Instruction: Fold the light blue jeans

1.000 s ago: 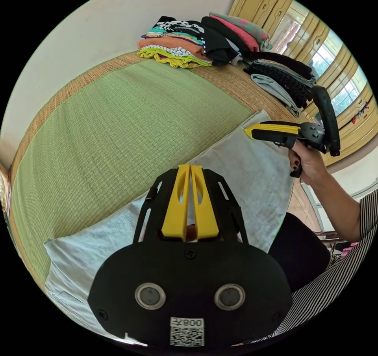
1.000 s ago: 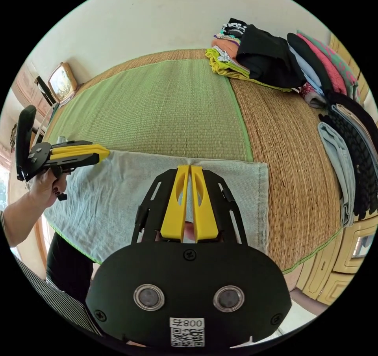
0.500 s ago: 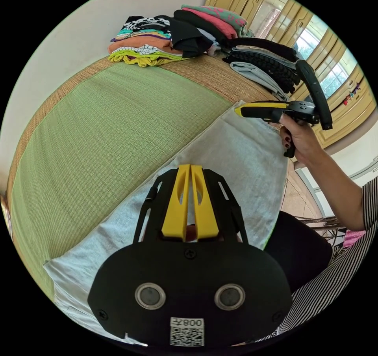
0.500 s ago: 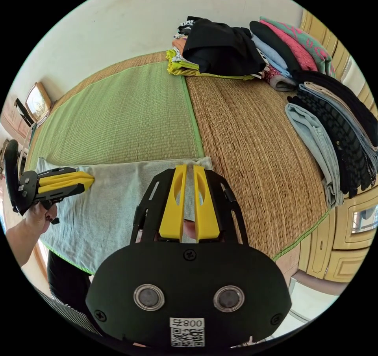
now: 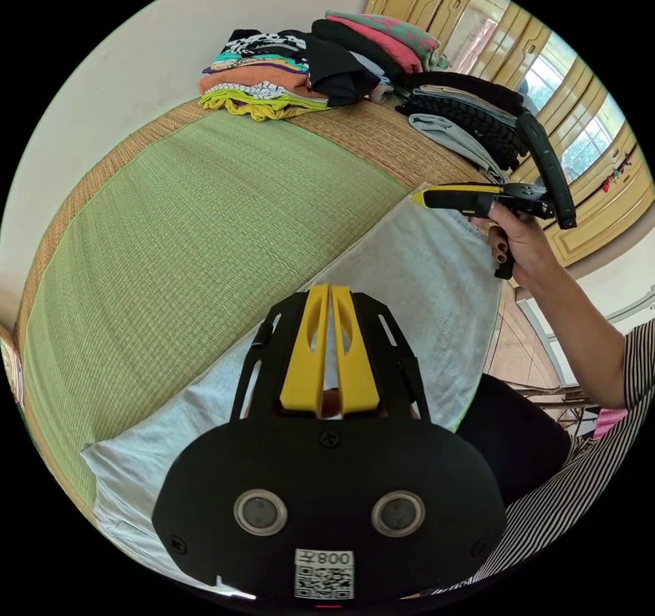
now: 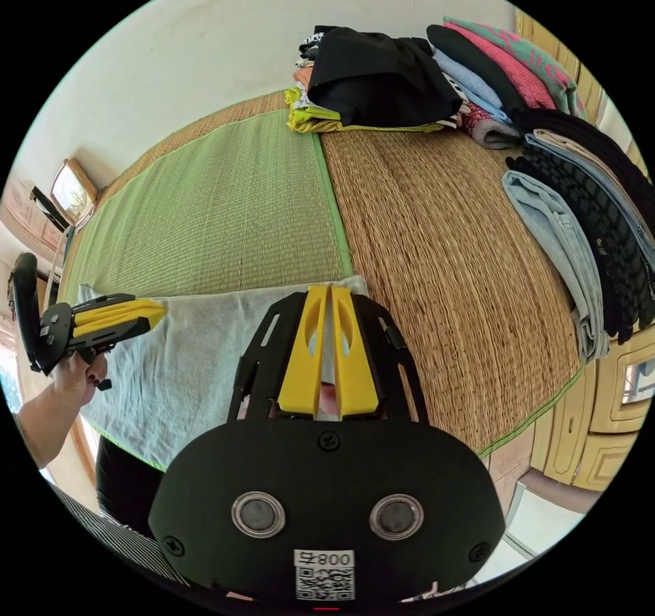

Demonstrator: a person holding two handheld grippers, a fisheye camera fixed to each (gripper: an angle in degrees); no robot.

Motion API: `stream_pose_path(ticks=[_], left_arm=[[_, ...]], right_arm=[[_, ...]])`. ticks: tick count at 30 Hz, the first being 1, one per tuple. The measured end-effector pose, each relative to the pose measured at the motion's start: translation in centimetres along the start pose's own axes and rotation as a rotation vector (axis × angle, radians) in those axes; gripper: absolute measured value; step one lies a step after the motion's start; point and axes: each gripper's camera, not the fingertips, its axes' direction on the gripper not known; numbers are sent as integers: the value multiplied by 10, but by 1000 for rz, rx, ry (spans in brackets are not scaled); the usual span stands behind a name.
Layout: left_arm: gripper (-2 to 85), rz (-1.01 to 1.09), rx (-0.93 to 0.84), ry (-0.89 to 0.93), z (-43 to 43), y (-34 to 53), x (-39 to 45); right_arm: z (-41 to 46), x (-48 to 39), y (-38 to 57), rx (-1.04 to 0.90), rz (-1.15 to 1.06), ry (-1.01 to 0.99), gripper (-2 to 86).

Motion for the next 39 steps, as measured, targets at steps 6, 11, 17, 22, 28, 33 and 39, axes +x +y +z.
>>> stream_pose_path(ticks=[6, 11, 17, 22, 28, 33, 39], left_arm=[[63, 69, 21, 159, -14, 14, 29], [69, 69, -107, 99, 12, 17, 40], [71, 75, -91, 112, -11, 23, 42], [76, 137, -89, 115, -33, 50, 64], [73, 109, -162, 75, -20, 82, 71], [77, 122, -158, 93, -44, 97, 72], [86, 142, -210, 51, -48, 131, 75]], right_arm=[[-31, 2, 24, 12, -21, 14, 10], [-14, -1, 54, -99, -62, -11, 18], [-24, 15, 56, -56, -30, -120, 34], [-47, 18, 84, -31, -49, -119, 33], [-21, 25, 105, -96, -48, -59, 13], [-43, 35, 110, -15, 29, -93, 38], [-26, 37, 108, -43, 80, -101, 76]])
